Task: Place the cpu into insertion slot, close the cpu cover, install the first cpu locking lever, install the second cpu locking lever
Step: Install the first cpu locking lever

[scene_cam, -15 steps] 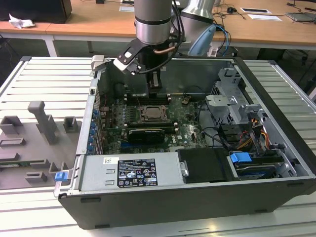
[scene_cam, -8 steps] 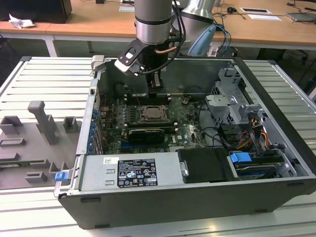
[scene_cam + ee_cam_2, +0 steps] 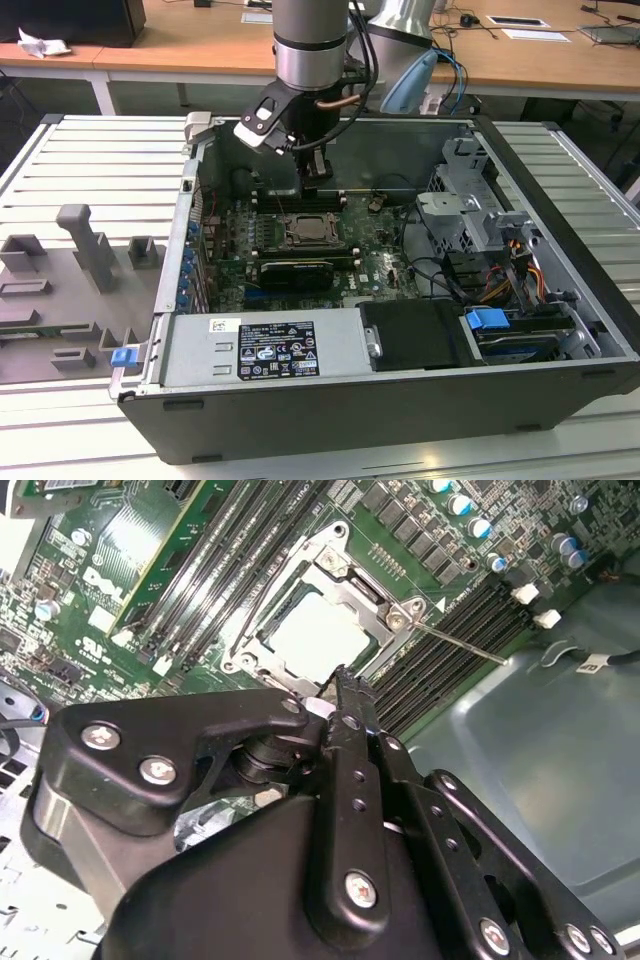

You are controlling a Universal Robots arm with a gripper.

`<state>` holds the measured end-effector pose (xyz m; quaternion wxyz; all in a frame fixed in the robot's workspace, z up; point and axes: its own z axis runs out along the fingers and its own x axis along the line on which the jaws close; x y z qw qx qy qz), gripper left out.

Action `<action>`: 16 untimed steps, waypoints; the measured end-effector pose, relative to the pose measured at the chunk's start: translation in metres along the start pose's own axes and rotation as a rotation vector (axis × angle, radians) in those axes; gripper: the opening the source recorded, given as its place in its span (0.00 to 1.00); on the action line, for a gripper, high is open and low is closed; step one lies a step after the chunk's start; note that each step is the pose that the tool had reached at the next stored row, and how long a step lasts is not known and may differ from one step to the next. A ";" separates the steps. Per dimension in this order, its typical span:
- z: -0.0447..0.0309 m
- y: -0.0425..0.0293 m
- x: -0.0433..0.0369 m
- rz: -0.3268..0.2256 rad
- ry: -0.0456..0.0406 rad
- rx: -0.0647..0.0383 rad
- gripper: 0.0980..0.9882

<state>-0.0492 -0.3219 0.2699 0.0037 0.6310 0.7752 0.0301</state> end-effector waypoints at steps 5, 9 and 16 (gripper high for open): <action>0.0000 0.0000 0.0000 -0.042 0.0022 0.001 0.01; 0.0000 0.0000 0.0000 -0.063 0.0032 0.002 0.01; 0.0000 0.0000 0.0000 -0.114 0.0058 0.004 0.01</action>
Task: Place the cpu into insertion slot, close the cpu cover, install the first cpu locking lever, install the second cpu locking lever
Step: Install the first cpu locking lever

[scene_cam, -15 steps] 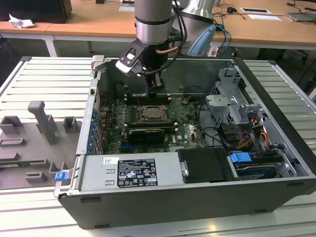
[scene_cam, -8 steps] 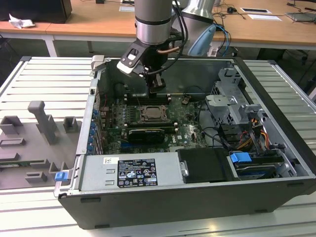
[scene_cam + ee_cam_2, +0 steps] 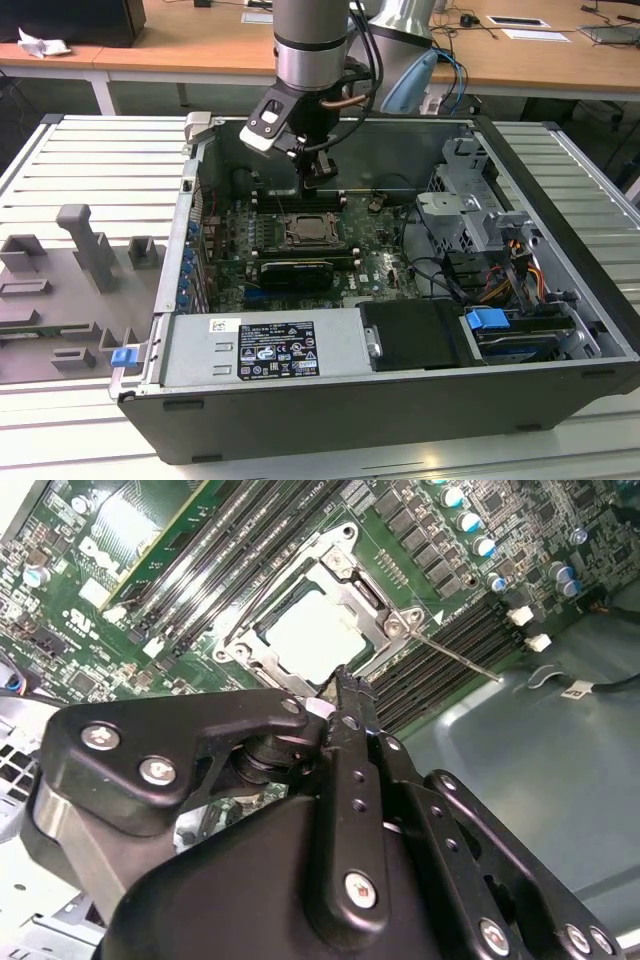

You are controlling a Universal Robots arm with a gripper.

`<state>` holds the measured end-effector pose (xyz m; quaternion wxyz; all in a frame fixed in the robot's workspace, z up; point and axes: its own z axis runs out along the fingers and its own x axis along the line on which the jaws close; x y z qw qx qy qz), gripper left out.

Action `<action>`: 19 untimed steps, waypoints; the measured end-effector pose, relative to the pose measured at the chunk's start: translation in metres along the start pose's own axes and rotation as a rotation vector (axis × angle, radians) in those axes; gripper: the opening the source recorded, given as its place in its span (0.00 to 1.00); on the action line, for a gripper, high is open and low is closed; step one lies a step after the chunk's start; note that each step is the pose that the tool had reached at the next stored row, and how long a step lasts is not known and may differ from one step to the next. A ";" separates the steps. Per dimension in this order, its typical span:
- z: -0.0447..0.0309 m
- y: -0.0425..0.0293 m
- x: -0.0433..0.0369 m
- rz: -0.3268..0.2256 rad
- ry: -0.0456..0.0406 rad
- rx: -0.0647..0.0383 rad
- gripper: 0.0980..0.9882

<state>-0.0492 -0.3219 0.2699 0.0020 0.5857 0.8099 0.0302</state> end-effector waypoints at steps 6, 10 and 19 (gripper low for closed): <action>0.0000 0.0000 0.0000 -0.033 0.0018 0.001 0.01; 0.0000 0.0000 0.0000 -0.055 0.0029 0.002 0.01; 0.0000 0.0000 0.0000 -0.125 0.0065 0.004 0.01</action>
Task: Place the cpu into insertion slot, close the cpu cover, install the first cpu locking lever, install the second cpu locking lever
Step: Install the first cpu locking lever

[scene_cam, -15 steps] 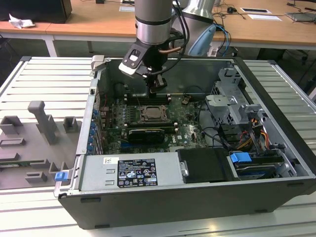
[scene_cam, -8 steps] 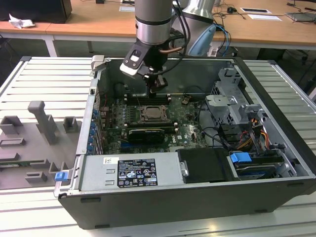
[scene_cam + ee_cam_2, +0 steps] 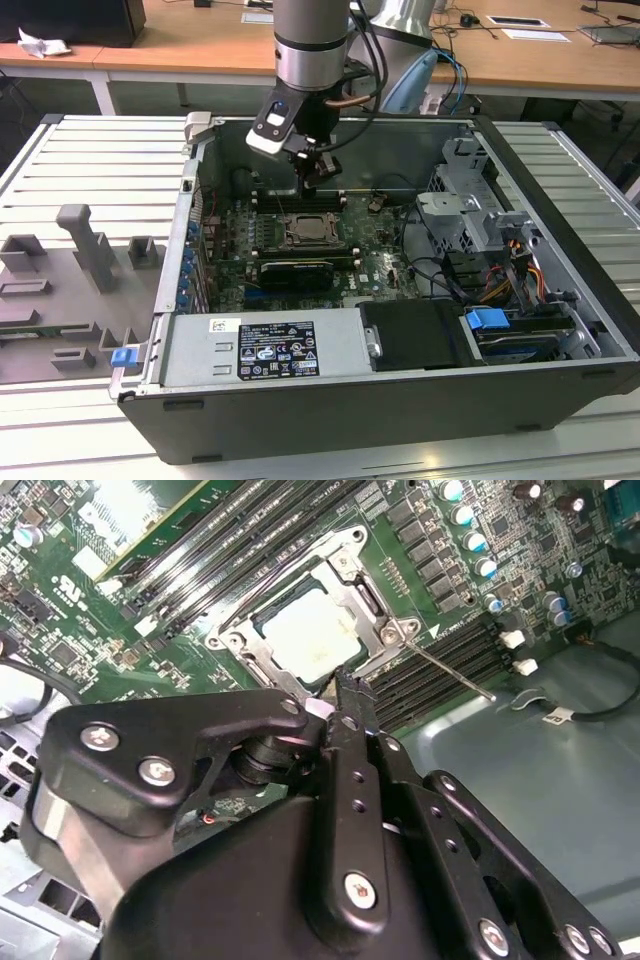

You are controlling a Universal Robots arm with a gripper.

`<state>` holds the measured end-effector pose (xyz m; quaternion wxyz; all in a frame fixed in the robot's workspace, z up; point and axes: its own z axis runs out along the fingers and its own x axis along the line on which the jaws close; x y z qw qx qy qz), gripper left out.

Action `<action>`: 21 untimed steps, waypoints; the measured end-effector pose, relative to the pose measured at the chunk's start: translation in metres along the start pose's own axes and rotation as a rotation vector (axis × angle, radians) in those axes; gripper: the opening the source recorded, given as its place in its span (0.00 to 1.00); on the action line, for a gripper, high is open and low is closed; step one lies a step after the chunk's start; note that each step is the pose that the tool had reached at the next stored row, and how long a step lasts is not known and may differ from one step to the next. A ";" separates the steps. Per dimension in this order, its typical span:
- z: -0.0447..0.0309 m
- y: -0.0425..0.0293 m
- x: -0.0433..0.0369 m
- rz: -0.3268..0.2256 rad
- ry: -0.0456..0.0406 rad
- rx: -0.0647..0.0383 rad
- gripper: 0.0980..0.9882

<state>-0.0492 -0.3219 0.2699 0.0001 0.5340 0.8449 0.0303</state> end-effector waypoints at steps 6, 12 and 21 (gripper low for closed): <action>0.0000 0.0000 0.0000 -0.039 0.0020 0.001 0.01; 0.0000 0.0000 -0.0001 -0.079 0.0041 0.003 0.01; 0.0000 0.0000 -0.0001 -0.145 0.0075 0.005 0.01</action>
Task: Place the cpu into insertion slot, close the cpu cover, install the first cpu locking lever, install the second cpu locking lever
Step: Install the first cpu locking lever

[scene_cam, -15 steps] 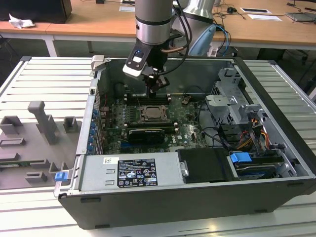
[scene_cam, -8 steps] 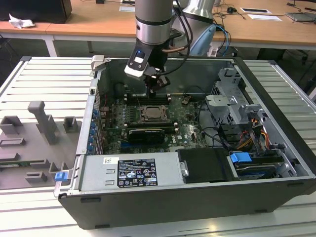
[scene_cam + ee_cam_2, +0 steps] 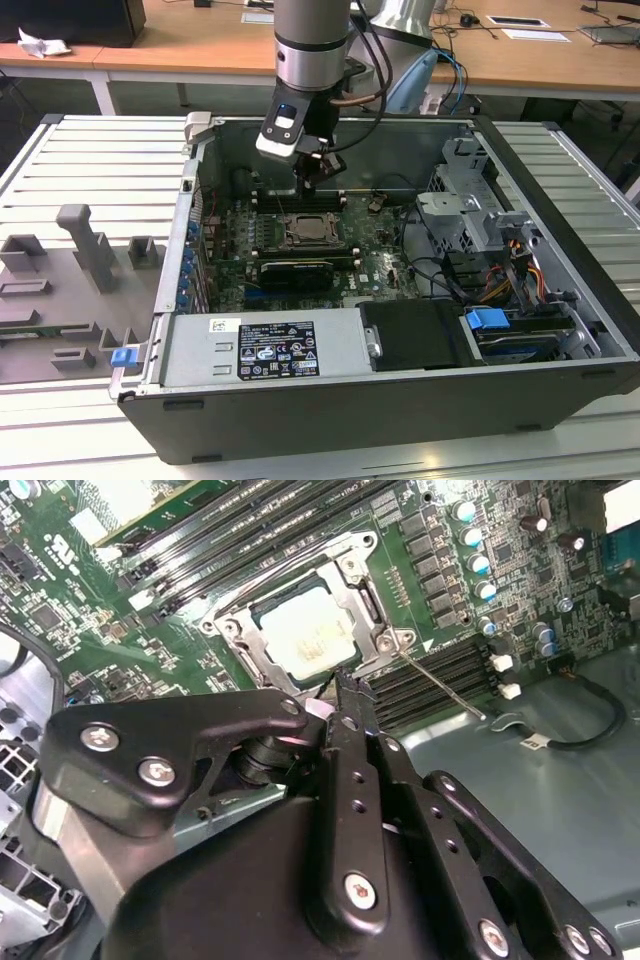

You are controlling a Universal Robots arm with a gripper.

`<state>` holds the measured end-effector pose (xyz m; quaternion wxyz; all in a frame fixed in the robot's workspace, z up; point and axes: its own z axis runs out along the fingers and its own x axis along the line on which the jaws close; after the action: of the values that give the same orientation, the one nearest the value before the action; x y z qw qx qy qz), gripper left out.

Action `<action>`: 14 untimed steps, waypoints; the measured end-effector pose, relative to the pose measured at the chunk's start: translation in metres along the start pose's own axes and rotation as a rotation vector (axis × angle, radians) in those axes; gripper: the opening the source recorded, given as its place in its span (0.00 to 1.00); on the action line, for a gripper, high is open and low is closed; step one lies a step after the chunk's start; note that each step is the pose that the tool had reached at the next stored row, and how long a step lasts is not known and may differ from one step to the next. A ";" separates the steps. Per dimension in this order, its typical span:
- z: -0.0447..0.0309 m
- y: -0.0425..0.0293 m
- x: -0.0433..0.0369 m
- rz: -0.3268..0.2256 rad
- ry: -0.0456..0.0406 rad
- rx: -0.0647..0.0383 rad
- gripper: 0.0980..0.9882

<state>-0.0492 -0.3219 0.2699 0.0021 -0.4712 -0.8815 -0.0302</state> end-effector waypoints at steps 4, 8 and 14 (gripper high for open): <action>0.0000 0.0000 0.0000 -0.032 0.0016 0.001 0.01; 0.0000 0.0000 0.0000 -0.064 0.0033 0.002 0.01; -0.0001 0.0000 0.0000 -0.176 0.0090 0.006 0.01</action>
<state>-0.0492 -0.3220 0.2700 0.0048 -0.3915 -0.9197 -0.0299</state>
